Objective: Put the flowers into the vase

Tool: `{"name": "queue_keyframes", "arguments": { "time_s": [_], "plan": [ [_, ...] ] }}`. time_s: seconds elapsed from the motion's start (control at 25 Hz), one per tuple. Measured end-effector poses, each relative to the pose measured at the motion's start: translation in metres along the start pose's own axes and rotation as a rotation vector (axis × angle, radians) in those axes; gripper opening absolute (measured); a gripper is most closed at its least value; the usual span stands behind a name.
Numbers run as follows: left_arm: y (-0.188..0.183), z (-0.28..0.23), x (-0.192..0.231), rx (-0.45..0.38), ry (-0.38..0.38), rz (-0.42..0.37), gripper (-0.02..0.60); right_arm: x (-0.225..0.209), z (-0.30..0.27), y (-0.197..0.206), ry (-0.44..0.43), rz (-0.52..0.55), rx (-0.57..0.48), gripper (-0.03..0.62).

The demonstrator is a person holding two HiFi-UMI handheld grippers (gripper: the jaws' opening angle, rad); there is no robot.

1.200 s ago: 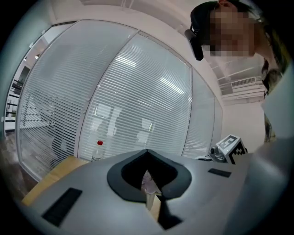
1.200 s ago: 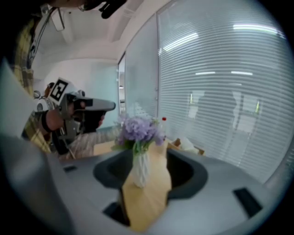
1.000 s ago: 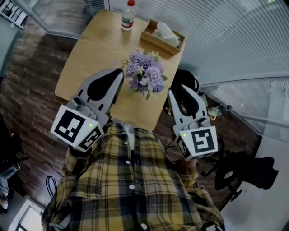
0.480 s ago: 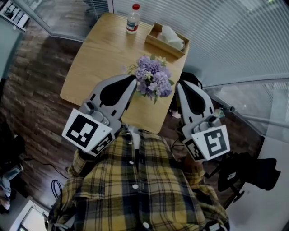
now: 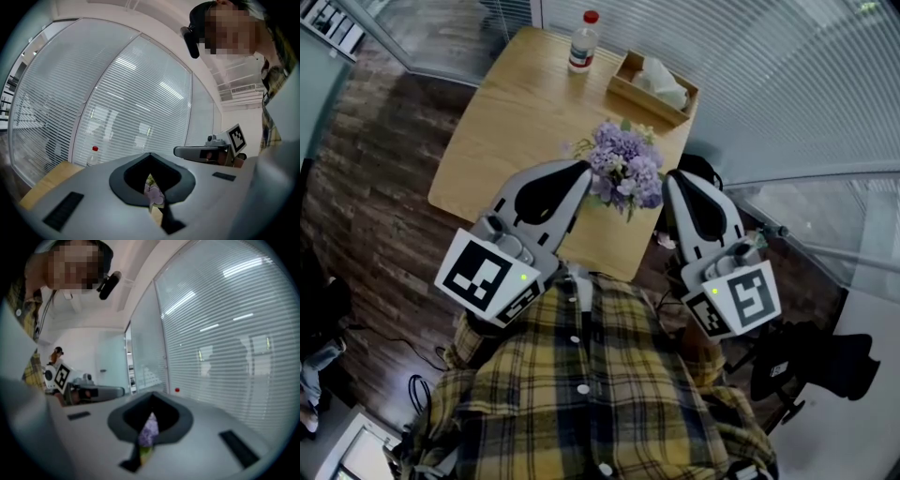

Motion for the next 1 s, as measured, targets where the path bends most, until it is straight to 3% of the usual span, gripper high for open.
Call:
{"name": "queue_keyframes", "arguments": {
  "time_s": [1.0],
  "plan": [
    [0.0035, -0.0047, -0.0019, 0.026, 0.019, -0.005, 0.008, 0.0037, 0.0052, 0.0053, -0.011, -0.015, 0.006, 0.011]
  ]
}}
Point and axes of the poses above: the fingertips, and each gripper's own axes: z backward along the fingers, x to its left, y out of its underside, the point moved 4 cm from there along z, backward along the fingers, and after that the axes turned 8 degrees about -x, right-handed, at the moved point
